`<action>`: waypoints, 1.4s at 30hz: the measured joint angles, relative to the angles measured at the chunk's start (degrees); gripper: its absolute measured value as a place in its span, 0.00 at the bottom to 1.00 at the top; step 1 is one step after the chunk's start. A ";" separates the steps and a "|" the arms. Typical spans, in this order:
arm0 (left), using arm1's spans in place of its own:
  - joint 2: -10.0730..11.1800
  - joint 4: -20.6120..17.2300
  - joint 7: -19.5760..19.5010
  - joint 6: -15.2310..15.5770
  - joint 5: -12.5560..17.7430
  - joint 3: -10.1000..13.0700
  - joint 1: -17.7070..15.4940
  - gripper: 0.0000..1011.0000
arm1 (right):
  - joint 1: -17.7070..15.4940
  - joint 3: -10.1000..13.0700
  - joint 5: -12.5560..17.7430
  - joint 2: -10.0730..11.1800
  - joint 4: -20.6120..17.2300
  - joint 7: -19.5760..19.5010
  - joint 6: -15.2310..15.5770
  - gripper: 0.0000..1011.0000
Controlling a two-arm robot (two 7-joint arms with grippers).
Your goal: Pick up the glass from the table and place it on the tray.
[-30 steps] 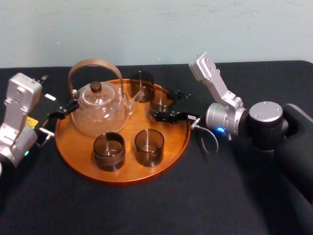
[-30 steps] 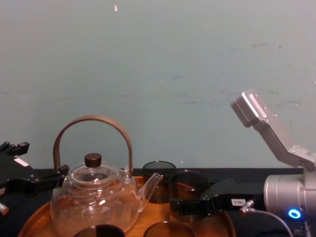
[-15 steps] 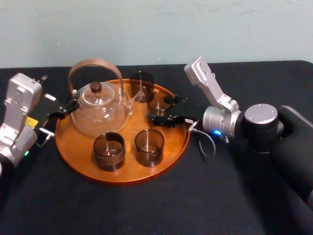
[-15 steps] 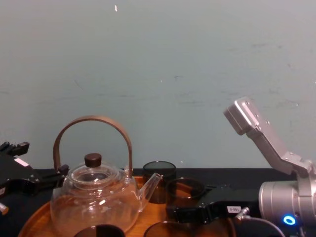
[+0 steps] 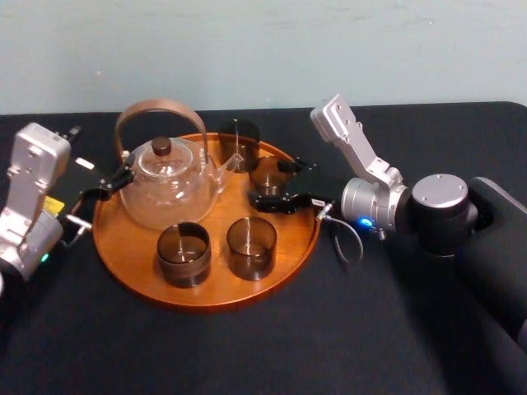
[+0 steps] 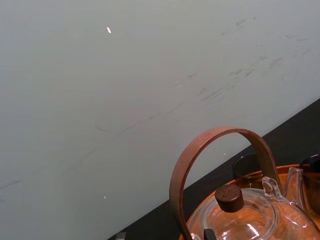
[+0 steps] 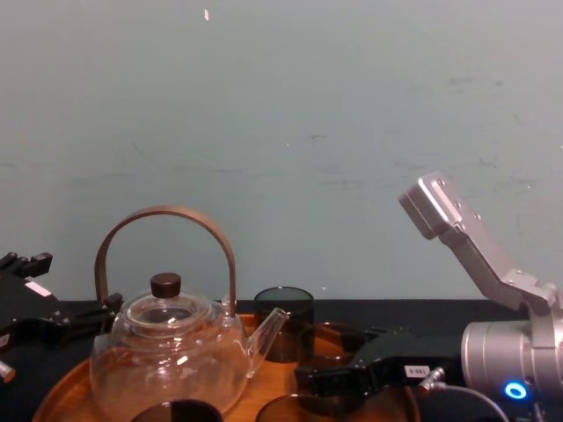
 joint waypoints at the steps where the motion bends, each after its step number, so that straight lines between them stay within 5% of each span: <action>1: 0.00 0.00 0.00 0.00 0.00 0.00 0.00 1.00 | 0.00 0.01 0.01 0.01 -0.01 0.00 0.00 0.99; 13: 0.00 0.00 0.00 0.00 0.00 0.00 0.00 1.00 | -0.53 0.38 0.44 0.33 -0.34 0.64 0.01 0.99; 23: 0.00 0.00 0.00 0.00 0.00 0.00 0.00 1.00 | -3.23 0.92 1.33 2.25 -4.36 0.72 1.44 0.99; 42: 0.00 0.00 0.00 0.00 0.00 0.01 0.00 1.00 | -12.80 4.46 4.59 11.06 -19.12 -1.73 3.36 0.99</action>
